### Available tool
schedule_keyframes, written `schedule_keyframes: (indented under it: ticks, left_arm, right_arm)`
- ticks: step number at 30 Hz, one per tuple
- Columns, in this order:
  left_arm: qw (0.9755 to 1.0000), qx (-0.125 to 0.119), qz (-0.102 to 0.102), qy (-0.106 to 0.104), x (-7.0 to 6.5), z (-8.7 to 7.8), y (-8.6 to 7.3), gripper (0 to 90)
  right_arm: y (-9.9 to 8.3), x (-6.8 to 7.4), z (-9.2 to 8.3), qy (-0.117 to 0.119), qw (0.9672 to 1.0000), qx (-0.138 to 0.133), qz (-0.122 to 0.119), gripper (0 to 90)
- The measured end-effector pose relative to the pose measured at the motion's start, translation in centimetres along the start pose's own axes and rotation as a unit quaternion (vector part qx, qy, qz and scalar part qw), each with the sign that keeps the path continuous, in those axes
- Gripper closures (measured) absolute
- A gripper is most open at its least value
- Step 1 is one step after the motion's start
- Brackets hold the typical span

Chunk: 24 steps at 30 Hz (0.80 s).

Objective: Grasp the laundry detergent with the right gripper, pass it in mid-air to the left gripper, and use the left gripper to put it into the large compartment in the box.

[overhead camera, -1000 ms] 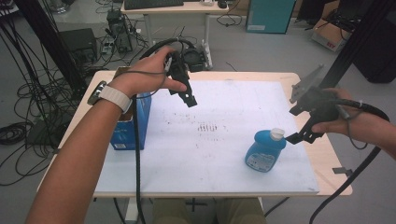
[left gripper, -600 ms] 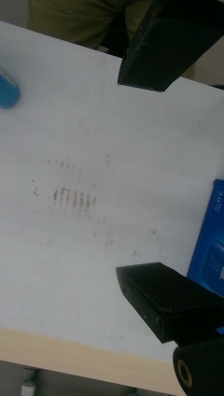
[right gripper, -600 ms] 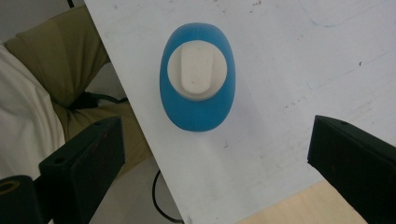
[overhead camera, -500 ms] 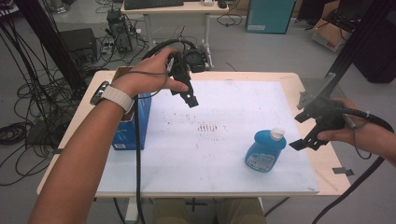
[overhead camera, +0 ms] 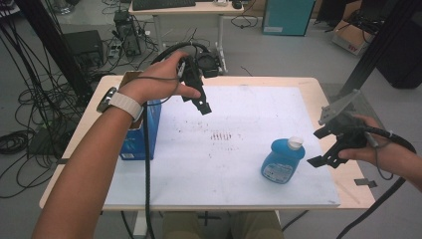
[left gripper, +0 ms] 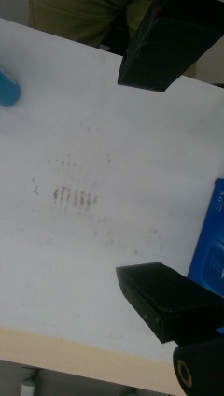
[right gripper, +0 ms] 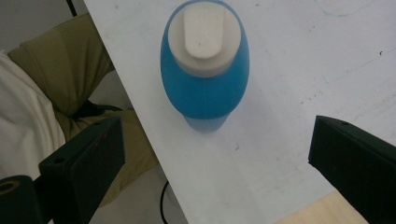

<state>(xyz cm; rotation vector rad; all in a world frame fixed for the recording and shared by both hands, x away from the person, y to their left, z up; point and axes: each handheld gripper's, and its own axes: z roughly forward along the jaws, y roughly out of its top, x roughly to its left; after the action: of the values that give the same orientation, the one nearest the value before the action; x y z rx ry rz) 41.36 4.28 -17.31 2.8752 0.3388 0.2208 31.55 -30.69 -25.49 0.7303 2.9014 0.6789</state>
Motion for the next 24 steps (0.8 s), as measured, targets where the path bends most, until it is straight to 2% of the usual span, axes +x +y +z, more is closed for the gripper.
schedule_keyframes:
  ticks: [5, 15, 16, 17, 24]
  left_arm:
    - [1.0, 0.0, -0.001, -0.002, 0.0, 0.1, 0.0, 8.5]
    - [1.0, 0.0, -0.004, -0.005, 0.0, 0.3, -0.1, 8.5]
    - [1.0, 0.006, 0.004, -0.005, 0.1, 0.3, -0.1, 8.5]
    - [1.0, -0.001, -0.004, -0.004, 0.0, 0.4, -0.1, 8.5]
    - [1.0, 0.001, -0.003, -0.006, 0.1, 0.4, -0.1, 8.6]
  right_arm:
    - [-0.6, 0.1, 0.4, -0.006, 0.9998, -0.014, 0.01, 3.7]
    - [-1.7, 0.1, 1.4, -0.006, 0.9993, -0.035, 0.012, 4.0]
    - [-1.7, 0.0, 1.6, -0.008, 0.9993, -0.037, 0.008, 3.8]
    - [-1.8, 0.0, 1.7, -0.01, 0.9992, -0.039, 0.007, 4.0]
    - [-2.6, 0.1, 3.0, -0.015, 0.9983, -0.057, 0.008, 4.7]
